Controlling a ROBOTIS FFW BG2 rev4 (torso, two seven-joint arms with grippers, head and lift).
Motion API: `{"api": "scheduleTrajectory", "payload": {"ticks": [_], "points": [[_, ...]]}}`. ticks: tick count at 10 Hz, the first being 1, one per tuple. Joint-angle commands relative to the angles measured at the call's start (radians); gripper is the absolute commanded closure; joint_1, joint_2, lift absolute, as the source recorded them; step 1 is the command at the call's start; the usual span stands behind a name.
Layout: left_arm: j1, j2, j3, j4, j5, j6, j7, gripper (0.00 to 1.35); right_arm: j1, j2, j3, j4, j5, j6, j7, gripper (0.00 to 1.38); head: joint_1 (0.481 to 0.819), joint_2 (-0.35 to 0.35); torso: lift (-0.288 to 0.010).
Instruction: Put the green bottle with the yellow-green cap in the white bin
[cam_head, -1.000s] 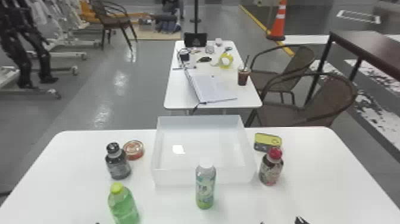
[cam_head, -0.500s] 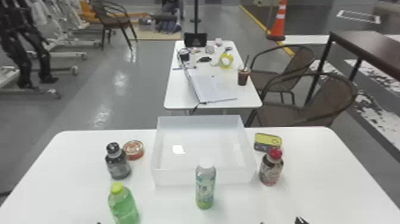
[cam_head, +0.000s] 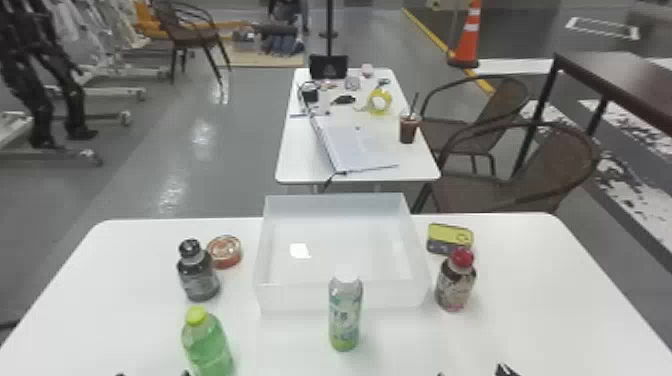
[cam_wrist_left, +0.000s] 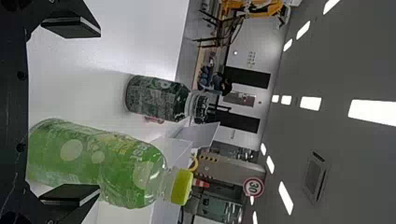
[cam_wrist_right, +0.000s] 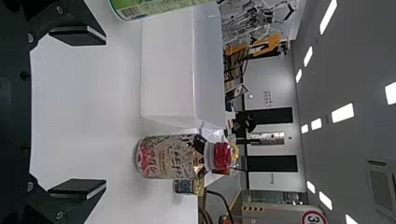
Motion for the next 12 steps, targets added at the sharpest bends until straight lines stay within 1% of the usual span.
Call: {"api": "scheduleTrajectory", "payload": {"ticks": [1, 4, 5, 9, 12], "points": [[-0.01, -0.004, 0.009, -0.003, -0.011, 0.039, -0.059, 0.13, 0.0, 0.0, 0.0, 0.001, 0.0, 0.0, 0.0, 0.21, 0.549, 0.0, -0.1], [-0.033, -0.004, 0.043, -0.029, -0.108, 0.096, -0.199, 0.13, -0.003, 0.0, 0.0, 0.003, 0.0, 0.0, 0.0, 0.21, 0.549, 0.0, -0.1], [-0.046, -0.004, 0.042, -0.032, -0.135, 0.113, -0.223, 0.13, -0.005, 0.0, 0.0, 0.003, 0.0, 0.0, 0.0, 0.21, 0.549, 0.0, -0.1], [-0.116, -0.004, 0.031, -0.019, -0.177, 0.193, -0.301, 0.13, -0.015, 0.003, 0.001, 0.01, -0.003, 0.0, 0.002, 0.21, 0.549, 0.0, -0.1], [-0.15, 0.002, 0.025, 0.027, -0.174, 0.211, -0.317, 0.15, -0.018, 0.006, 0.001, 0.015, -0.008, -0.002, 0.002, 0.21, 0.549, 0.0, -0.1]]}}
